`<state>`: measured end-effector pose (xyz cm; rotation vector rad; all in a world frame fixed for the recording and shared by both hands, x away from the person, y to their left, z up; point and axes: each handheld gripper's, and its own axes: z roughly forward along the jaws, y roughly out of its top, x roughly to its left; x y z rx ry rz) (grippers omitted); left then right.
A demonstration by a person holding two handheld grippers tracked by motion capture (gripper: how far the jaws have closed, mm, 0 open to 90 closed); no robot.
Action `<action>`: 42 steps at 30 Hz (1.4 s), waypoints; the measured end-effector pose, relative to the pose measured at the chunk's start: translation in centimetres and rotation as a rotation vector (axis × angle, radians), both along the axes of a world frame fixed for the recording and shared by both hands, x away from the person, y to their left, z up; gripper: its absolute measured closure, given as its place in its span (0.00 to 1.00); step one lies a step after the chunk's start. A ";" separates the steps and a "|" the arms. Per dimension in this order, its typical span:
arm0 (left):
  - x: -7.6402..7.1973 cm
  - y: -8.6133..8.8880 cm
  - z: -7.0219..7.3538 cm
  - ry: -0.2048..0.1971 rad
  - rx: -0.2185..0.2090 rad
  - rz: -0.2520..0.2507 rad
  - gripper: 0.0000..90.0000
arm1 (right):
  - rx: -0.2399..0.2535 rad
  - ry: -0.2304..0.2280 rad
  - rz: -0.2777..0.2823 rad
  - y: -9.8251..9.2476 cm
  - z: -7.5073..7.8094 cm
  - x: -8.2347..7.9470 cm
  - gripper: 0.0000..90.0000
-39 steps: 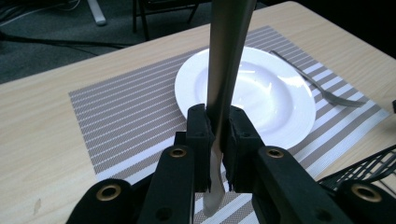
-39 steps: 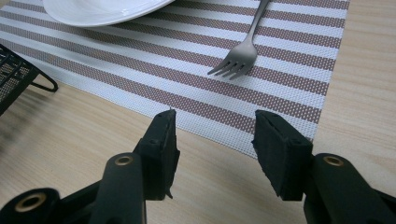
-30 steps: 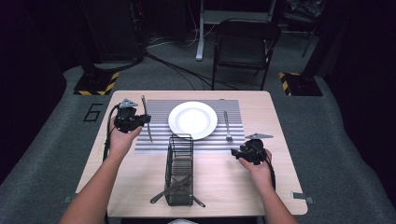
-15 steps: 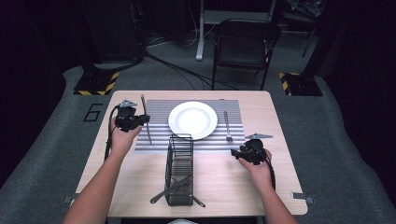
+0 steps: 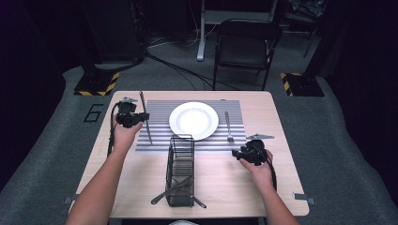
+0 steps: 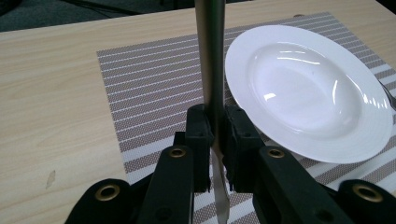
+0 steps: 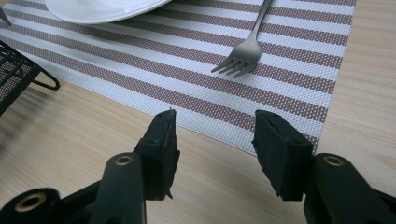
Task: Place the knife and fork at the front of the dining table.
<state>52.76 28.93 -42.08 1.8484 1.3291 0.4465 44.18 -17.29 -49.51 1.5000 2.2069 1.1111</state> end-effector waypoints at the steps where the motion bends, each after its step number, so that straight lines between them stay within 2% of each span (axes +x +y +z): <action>1: 0.2 0.0 -0.1 0.001 -0.002 0.001 0.90 | 0.000 0.001 0.000 0.0 0.0 0.0 0.55; 5: 0.9 0.1 -0.2 0.017 0.014 0.005 0.90 | 0.003 0.001 0.004 -0.1 -0.1 0.1 0.55; 9: 1.3 0.2 -0.7 0.014 -0.012 0.031 0.90 | 0.007 0.007 0.001 -0.1 -0.1 0.1 0.55; 13: 1.7 0.1 -1.2 0.018 -0.062 0.052 0.90 | 0.010 0.013 -0.002 -0.1 -0.2 0.1 0.54; 20: 2.5 -0.2 -2.0 0.023 -0.102 0.076 0.91 | 0.016 0.013 0.002 -0.1 -0.2 0.2 0.55; 24: 3.0 -0.5 -2.7 0.011 -0.123 0.087 0.91 | 0.022 0.021 0.001 -0.1 -0.2 0.2 0.54; 29: 3.5 -1.0 -3.3 -0.009 -0.114 0.109 0.91 | 0.026 0.022 0.003 -0.2 -0.3 0.3 0.55; 30: 3.5 -1.1 -3.2 -0.019 -0.093 0.110 0.91 | 0.026 0.020 0.006 -0.3 -0.4 0.3 0.54; 33: 3.6 -1.1 -3.3 -0.035 -0.099 0.128 0.92 | 0.028 0.029 0.004 -0.3 -0.5 0.3 0.54; 36: 3.9 -1.0 -3.6 -0.022 -0.111 0.153 0.92 | 0.034 0.025 0.006 -0.2 -0.5 0.4 0.54; 37: 3.9 -1.1 -3.7 -0.009 -0.107 0.157 0.92 | 0.033 0.027 0.008 -0.2 -0.5 0.3 0.54; 42: 4.3 -1.3 -4.3 0.004 -0.098 0.193 0.92 | 0.036 0.038 0.005 -0.1 -0.5 0.3 0.55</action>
